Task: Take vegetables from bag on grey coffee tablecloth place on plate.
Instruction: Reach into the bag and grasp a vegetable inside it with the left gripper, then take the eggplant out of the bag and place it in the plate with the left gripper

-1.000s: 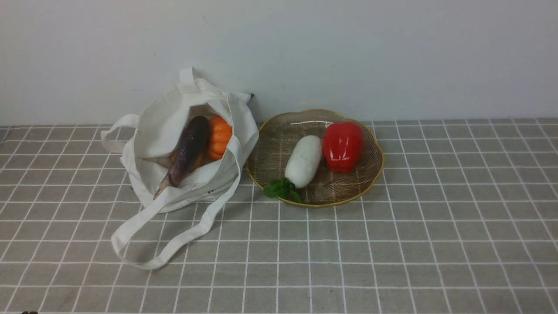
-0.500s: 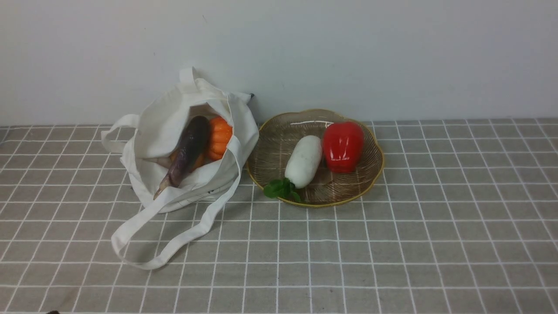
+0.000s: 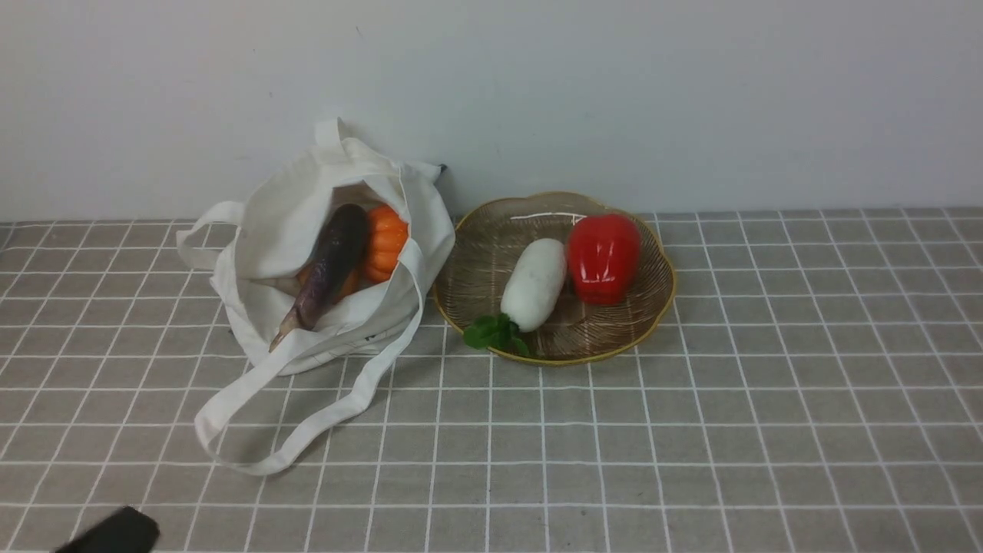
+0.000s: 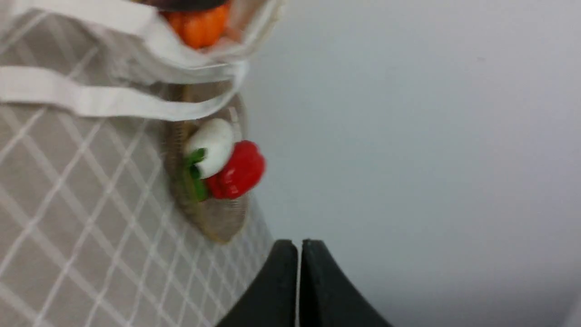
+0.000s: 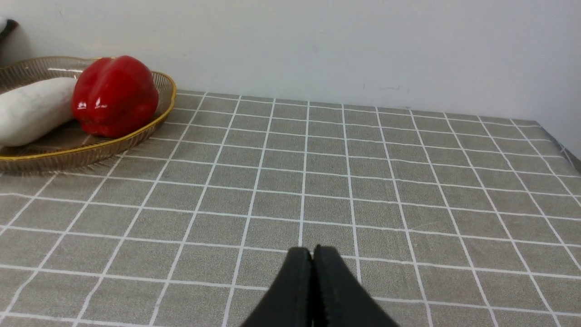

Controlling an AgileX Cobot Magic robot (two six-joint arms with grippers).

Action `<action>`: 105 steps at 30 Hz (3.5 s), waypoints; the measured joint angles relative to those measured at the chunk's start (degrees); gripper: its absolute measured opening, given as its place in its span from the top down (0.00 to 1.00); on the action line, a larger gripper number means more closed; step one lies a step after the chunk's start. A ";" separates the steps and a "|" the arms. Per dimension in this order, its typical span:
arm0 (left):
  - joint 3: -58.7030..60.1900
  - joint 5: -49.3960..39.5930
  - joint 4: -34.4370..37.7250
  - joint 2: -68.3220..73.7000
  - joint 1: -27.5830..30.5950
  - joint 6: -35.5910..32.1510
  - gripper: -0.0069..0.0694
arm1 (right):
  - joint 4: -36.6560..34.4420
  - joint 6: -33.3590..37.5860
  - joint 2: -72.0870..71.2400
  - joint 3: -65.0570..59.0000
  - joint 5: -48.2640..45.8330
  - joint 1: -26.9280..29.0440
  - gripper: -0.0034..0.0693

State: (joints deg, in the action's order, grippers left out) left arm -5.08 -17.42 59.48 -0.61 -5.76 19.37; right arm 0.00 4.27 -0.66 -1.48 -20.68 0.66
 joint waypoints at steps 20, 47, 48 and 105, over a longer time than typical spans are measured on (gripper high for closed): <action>-56.48 -46.64 -29.82 72.17 -0.04 -37.80 0.92 | 0.00 0.00 0.00 0.00 0.00 0.00 0.97; -91.57 -42.94 -74.17 118.58 -12.02 -8.65 0.53 | 0.00 0.00 0.00 0.00 0.00 0.00 0.97; -91.57 -42.23 -74.17 118.77 -12.02 -8.16 0.50 | 0.00 0.00 0.00 0.00 0.00 0.00 0.97; -91.71 -25.81 -43.80 110.71 -22.27 -22.34 0.55 | 0.00 0.00 0.00 0.00 0.00 0.00 0.97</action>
State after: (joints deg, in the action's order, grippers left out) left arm -96.78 -43.23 15.68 110.10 -28.03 -2.97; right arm 0.00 4.27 -0.66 -1.48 -20.68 0.66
